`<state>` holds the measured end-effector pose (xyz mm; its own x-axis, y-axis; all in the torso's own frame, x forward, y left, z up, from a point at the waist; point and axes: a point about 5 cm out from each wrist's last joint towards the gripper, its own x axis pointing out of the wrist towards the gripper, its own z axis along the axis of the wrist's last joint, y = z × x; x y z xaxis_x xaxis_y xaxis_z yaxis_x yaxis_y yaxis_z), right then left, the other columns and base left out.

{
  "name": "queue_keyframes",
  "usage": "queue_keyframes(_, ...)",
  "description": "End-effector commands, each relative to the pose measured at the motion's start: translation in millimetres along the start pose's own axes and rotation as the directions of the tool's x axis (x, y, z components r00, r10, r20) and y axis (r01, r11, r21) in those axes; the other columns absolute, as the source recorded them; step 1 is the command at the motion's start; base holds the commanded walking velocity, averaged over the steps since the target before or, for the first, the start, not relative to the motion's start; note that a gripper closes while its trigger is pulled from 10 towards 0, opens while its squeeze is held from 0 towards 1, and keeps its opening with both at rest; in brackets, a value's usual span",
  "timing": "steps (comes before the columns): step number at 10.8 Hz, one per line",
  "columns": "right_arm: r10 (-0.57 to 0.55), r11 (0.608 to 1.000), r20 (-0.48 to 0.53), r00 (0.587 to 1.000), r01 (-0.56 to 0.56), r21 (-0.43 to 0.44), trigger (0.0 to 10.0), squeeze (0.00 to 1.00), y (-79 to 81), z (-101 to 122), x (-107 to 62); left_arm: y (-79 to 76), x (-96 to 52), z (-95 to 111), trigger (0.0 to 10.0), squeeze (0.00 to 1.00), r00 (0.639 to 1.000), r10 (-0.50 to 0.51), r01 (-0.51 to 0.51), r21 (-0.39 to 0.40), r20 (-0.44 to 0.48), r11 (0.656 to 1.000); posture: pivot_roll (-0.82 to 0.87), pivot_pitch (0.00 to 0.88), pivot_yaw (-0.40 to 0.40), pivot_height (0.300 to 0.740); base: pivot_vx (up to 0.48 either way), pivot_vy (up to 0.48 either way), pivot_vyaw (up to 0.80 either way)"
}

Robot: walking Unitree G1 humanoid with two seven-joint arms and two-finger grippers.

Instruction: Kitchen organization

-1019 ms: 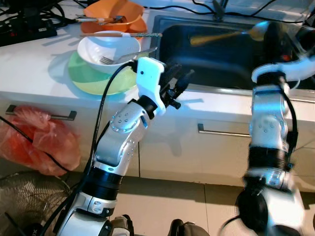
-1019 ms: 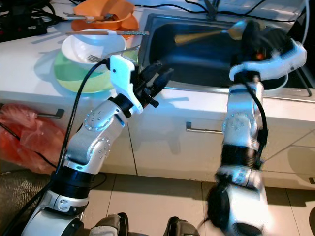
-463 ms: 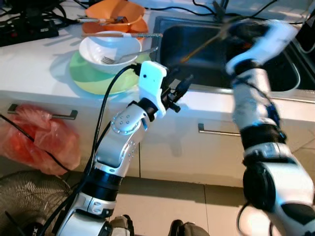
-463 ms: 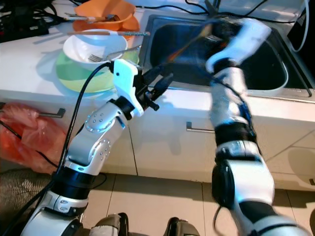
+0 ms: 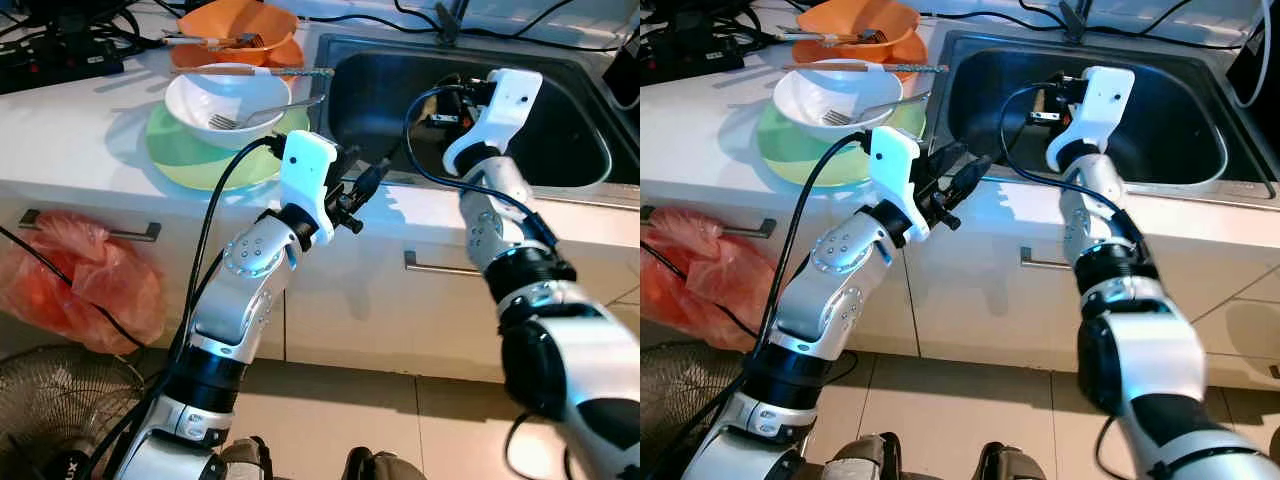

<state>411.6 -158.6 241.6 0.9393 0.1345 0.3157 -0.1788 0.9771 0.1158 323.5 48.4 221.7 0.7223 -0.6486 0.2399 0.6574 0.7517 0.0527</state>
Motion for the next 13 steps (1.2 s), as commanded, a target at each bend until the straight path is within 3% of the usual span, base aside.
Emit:
queue_keyframes(1, 0.004, 0.999, 0.021, 1.0, -0.003, -0.037, 10.0, 0.0, -2.1, 6.6, 2.5, -4.6, -1.2, -0.1, 10.0, 0.0, 1.0, -0.014, 0.014, 0.014, -0.008, 1.0, 0.16, 0.147, -0.072, 0.74, 0.0, 0.0, 0.0)
queue_keyframes(7, 0.004, 0.998, -0.025, 1.0, -0.006, -0.07, 10.0, 0.0, -4.4, -3.7, -0.6, -4.2, -2.9, -1.8, 10.0, 0.0, 1.0, -0.006, 0.006, 0.015, -0.012, 1.0, 0.17, 0.146, -0.076, 0.74, 0.0, 0.0, 0.0)
queue_keyframes(8, 0.012, 0.998, -0.038, 0.999, -0.014, -0.068, 10.0, 1.0, -2.5, -8.1, -2.0, -4.5, -3.2, -2.2, 10.0, 0.0, 1.0, -0.007, 0.007, 0.015, -0.013, 1.0, 0.17, 0.144, -0.075, 0.74, 0.0, 0.0, 0.0)
queue_keyframes(13, 0.015, 0.998, -0.042, 0.999, -0.018, -0.063, 10.0, 1.0, -1.7, -9.9, -2.8, -4.6, -3.3, -2.4, 10.0, 0.0, 1.0, -0.008, 0.008, 0.015, -0.014, 1.0, 0.18, 0.143, -0.075, 0.74, 0.0, 0.0, 0.0)
